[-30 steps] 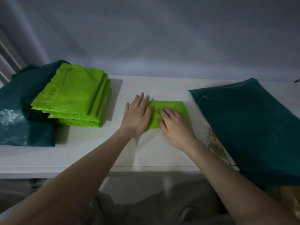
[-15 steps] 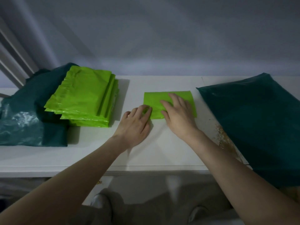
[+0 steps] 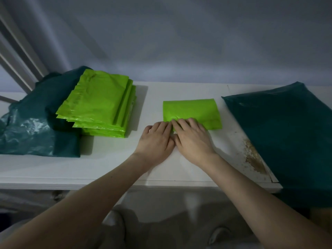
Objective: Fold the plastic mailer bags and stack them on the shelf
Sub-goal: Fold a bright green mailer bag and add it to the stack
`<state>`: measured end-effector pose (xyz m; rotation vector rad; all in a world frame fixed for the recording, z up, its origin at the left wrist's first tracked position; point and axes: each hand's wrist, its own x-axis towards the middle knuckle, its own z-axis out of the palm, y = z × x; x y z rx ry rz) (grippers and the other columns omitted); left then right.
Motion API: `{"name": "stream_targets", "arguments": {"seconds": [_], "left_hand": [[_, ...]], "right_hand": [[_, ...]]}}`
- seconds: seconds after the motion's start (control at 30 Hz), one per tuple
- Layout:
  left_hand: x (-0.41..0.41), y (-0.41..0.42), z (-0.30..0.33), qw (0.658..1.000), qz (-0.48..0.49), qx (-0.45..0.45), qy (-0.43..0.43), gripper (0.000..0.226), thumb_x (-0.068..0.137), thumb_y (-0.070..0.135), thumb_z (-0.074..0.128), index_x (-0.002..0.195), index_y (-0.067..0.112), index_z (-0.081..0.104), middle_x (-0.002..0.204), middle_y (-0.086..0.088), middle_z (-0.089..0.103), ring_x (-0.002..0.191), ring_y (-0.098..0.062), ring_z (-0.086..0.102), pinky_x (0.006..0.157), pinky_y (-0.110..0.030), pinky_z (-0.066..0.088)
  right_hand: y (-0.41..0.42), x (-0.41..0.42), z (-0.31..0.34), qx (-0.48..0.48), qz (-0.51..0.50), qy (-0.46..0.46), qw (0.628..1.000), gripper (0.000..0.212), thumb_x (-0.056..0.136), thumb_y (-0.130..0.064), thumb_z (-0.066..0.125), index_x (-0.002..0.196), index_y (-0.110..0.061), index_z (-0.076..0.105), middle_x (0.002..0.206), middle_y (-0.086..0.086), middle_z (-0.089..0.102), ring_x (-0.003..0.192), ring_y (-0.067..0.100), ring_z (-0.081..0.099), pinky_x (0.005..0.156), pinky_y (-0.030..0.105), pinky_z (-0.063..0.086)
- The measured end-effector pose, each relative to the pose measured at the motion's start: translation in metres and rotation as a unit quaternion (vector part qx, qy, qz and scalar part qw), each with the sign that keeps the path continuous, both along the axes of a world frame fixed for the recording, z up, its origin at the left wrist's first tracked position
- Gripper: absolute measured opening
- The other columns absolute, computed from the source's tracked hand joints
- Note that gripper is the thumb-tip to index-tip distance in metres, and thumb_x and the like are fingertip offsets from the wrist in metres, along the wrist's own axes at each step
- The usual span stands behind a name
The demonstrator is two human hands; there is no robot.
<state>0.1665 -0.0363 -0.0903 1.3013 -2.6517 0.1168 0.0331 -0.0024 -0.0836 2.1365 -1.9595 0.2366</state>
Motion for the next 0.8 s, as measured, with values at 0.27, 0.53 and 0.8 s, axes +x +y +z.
{"name": "stream_targets", "arguments": {"seconds": [0.27, 0.53, 0.8], "left_hand": [[-0.011, 0.007, 0.001, 0.999, 0.036, -0.013, -0.021, 0.053, 0.08, 0.032, 0.031, 0.109, 0.009, 0.068, 0.093, -0.002, 0.071, 0.089, -0.02, 0.067, 0.076, -0.031, 0.051], [-0.019, 0.009, 0.005, 0.997, 0.059, 0.009, -0.04, 0.079, 0.076, 0.042, -0.003, 0.145, 0.022, 0.031, 0.128, -0.004, 0.055, 0.123, -0.025, 0.045, 0.101, -0.042, 0.03], [-0.02, 0.009, 0.008, 0.997, 0.056, -0.007, -0.06, 0.062, 0.09, 0.043, 0.007, 0.145, 0.024, 0.028, 0.132, -0.005, 0.049, 0.126, -0.026, 0.039, 0.104, -0.043, 0.024]], "right_hand": [[0.003, -0.001, 0.0, -0.003, -0.004, -0.007, 1.0, 0.045, 0.081, -0.03, 0.034, 0.108, -0.012, 0.066, 0.097, 0.003, 0.063, 0.086, 0.025, 0.06, 0.065, 0.034, 0.051], [0.006, -0.011, 0.004, 0.034, -0.011, -0.026, 0.999, 0.044, 0.087, -0.03, 0.038, 0.12, -0.01, 0.059, 0.11, 0.005, 0.059, 0.101, 0.027, 0.054, 0.073, 0.038, 0.048], [0.016, -0.028, 0.009, 0.03, -0.039, -0.042, 0.998, 0.037, 0.085, -0.024, 0.045, 0.109, -0.005, 0.066, 0.106, 0.009, 0.061, 0.095, 0.031, 0.055, 0.077, 0.039, 0.051]]}}
